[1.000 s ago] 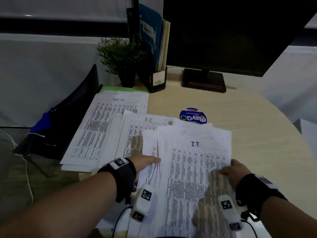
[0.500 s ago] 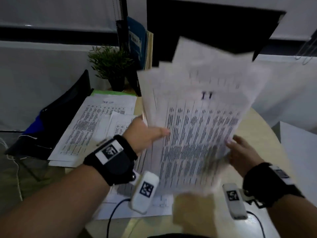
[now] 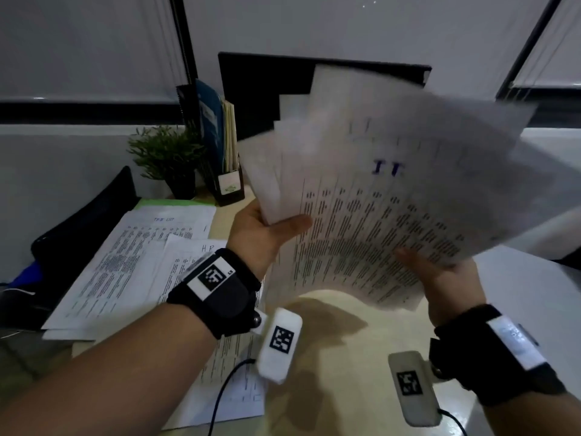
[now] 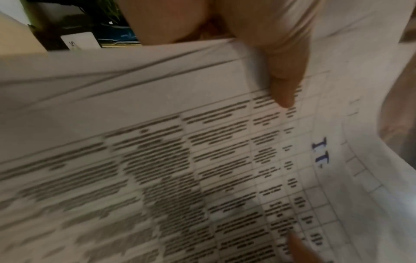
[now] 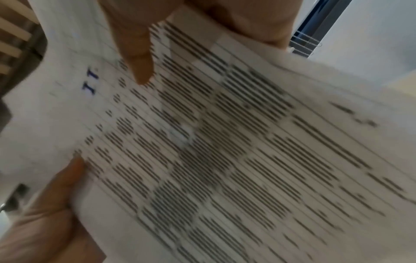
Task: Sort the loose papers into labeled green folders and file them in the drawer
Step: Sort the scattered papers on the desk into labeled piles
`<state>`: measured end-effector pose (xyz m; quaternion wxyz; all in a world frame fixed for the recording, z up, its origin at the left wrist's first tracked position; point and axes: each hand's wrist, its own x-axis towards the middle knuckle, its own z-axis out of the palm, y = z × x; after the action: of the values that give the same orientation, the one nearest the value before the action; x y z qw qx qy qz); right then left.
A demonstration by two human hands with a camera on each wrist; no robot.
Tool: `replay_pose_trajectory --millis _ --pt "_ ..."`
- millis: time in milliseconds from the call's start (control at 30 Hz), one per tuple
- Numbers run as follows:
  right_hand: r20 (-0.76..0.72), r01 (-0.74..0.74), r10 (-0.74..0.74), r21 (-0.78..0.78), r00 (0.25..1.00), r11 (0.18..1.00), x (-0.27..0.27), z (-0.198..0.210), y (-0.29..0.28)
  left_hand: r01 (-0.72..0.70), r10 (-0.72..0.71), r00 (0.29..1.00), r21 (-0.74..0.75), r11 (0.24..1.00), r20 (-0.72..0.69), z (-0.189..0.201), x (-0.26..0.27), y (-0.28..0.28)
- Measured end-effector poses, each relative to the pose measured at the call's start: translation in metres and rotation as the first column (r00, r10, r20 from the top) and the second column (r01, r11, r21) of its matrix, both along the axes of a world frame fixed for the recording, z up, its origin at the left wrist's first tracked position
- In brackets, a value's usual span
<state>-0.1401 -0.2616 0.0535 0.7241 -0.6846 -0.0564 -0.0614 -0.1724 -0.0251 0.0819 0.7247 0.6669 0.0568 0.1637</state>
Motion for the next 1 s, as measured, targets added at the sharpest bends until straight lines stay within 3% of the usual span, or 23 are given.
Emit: replay_pose_trajectory --millis 133,300,433,533,600,700,767,833,933,1000 --pt "0.041 -0.013 0.013 0.023 0.999 1.0 0.012 0.0 -0.01 0.105 -0.103 0.993 0.033 0.994 -0.058 -0.018 0.006 -0.009" --pt "0.006 0.0 0.0 -0.001 1.0 1.0 0.03 0.004 -0.012 0.001 0.015 0.995 0.157 0.988 -0.102 -0.022 0.017 -0.012" --pt "-0.082 -0.058 0.059 0.012 0.995 0.998 0.042 0.014 -0.009 0.186 -0.174 0.977 0.096 0.978 -0.121 -0.014 0.024 -0.011" --pt "-0.129 -0.071 0.058 -0.097 0.99 0.993 0.049 0.019 0.0 0.273 -0.123 0.925 0.402 0.874 -0.36 -0.014 0.036 -0.024" --pt "-0.127 0.016 -0.038 -0.173 0.991 0.985 0.054 0.023 0.002 0.165 0.007 0.944 0.493 0.854 -0.329 -0.013 0.044 -0.03" --pt "-0.05 0.093 -0.099 -0.107 0.994 0.99 0.056 0.043 -0.004 0.006 0.045 0.986 0.306 0.952 -0.159 -0.001 0.043 -0.03" --pt "0.002 0.095 -0.095 -0.037 0.996 0.995 0.056 0.053 -0.01 0.017 0.009 0.993 0.22 0.975 -0.116 0.003 0.041 -0.023" --pt "0.01 0.037 -0.037 -0.018 0.999 0.999 0.057 0.052 -0.013 0.097 -0.059 0.986 0.248 0.964 -0.159 0.0 0.038 -0.02" --pt "-0.062 0.013 -0.018 -0.091 0.998 0.996 0.058 0.047 -0.016 0.114 -0.054 0.975 0.279 0.953 -0.214 -0.015 0.034 -0.02" --pt "0.031 0.129 -0.125 -0.223 0.992 0.966 0.054 0.054 -0.019 0.079 -0.022 0.976 0.259 0.963 -0.216 -0.024 0.03 -0.021"
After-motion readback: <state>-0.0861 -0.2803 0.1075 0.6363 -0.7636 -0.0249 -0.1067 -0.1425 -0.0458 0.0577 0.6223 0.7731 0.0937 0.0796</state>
